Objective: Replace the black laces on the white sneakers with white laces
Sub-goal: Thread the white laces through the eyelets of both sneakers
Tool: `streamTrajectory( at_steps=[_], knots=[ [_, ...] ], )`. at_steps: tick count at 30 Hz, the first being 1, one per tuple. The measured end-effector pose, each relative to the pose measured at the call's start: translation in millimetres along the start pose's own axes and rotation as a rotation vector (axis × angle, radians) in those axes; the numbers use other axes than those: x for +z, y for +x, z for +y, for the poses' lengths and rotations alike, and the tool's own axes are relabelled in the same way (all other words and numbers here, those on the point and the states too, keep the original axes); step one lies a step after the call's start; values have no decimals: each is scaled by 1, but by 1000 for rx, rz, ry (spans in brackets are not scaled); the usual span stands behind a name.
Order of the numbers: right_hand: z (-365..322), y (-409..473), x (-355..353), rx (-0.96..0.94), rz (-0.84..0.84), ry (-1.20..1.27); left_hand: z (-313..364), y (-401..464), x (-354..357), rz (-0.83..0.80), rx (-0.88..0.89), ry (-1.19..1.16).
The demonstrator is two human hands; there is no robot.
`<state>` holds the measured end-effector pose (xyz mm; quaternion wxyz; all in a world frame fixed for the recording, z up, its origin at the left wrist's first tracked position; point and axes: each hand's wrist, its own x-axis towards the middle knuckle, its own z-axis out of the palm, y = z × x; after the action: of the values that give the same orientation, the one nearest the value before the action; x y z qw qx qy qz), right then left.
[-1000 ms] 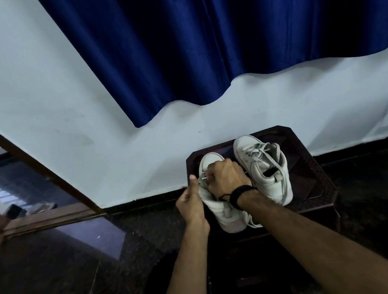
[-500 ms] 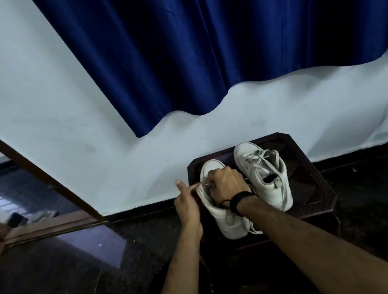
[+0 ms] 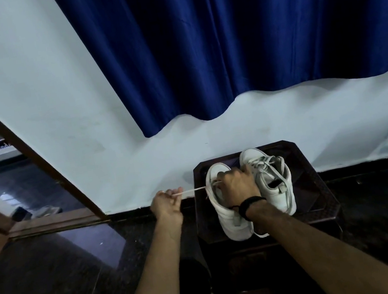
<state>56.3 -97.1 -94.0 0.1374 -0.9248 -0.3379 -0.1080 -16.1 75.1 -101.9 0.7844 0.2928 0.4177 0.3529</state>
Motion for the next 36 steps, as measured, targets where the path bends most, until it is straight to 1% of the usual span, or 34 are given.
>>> streamTrajectory(
  at_steps=[1, 2, 3, 4, 5, 6, 7, 8, 9, 10, 11, 12, 14, 15, 16, 17, 19, 21, 22, 23, 24, 25, 26, 28, 29, 30, 31, 32, 33, 36],
  knots=[
    [0, 0, 1, 29, -4, -10, 9, 10, -9, 79, 59, 75],
    [0, -1, 1, 48, -7, -11, 16, 19, -18, 166, 143, 242],
    [-2, -2, 2, 56, -2, -6, 18, 27, -26, 239, 228, 486],
    [-3, -2, 2, 55, 5, 1, 17, 24, -33, 269, 290, 797],
    [-5, -3, 3, 45, 9, 10, 11, 19, -37, 247, 366, 1118],
    [-6, -3, 3, 32, 13, 18, 3, 10, -38, 170, 494, 1395],
    [-7, -2, 4, 17, 19, 25, -5, 3, -35, 33, 621, 1551],
    [-8, -2, 4, 1, 23, 33, -11, -8, -28, -137, 701, 1576],
    [-9, -2, 4, -11, 26, 47, -20, -11, -23, -319, 694, 1493],
    [-8, -2, 4, -14, 33, 61, -27, -18, -15, -455, 600, 1398],
    [-7, -2, 4, -6, 37, 76, -34, -20, -8, -519, 505, 1330],
    [-6, -2, 3, 5, 38, 83, -39, -21, -3, -547, 452, 1315],
    [-6, -2, 4, 18, 26, 79, -45, -19, -1, -569, 454, 1292],
    [-6, -2, 4, 30, 20, 77, -47, -17, -3, -548, 478, 1265],
    [-6, -2, 5, 41, 20, 76, -44, -18, -5, -492, 520, 1245],
    [-6, -1, 6, 46, 27, 77, -38, -20, -8, -398, 571, 1223],
    [-6, 1, 6, 59, 25, 62, -22, -25, -15, -109, 616, 1223],
    [-7, 0, 7, 73, 6, -5, -6, -23, -29, 151, 463, 1265],
    [-8, 0, 6, 83, 1, -33, -1, -20, -40, 228, 379, 1291],
    [-8, -1, 7, 93, 8, -39, 2, -16, -51, 272, 334, 1346],
    [-7, -2, 8, 96, 26, -30, 2, -14, -58, 276, 342, 1412],
    [-6, -2, 10, 87, 55, -23, -1, -10, -62, 244, 401, 1462],
    [-6, -2, 11, 76, 69, -19, -7, -6, -63, 176, 497, 1453],
    [-5, -1, 13, 55, 90, 0, -21, -6, -52, -52, 664, 1327],
    [-5, 0, 15, 50, 101, 18, -27, -9, -41, -190, 684, 1259],
    [-6, 0, 16, 47, 101, 38, -31, -14, -28, -320, 651, 1225],
    [-5, 0, 18, 40, 102, 52, -36, -18, -17, -434, 597, 1235],
    [-5, 1, 19, 34, 104, 61, -40, -22, -8, -513, 561, 1268],
    [-4, 1, 21, 33, 111, 66, -45, -22, -2, -543, 554, 1292],
    [-2, 1, 20, 58, 97, 43, -50, -21, -1, -495, 604, 1285]
  ],
)
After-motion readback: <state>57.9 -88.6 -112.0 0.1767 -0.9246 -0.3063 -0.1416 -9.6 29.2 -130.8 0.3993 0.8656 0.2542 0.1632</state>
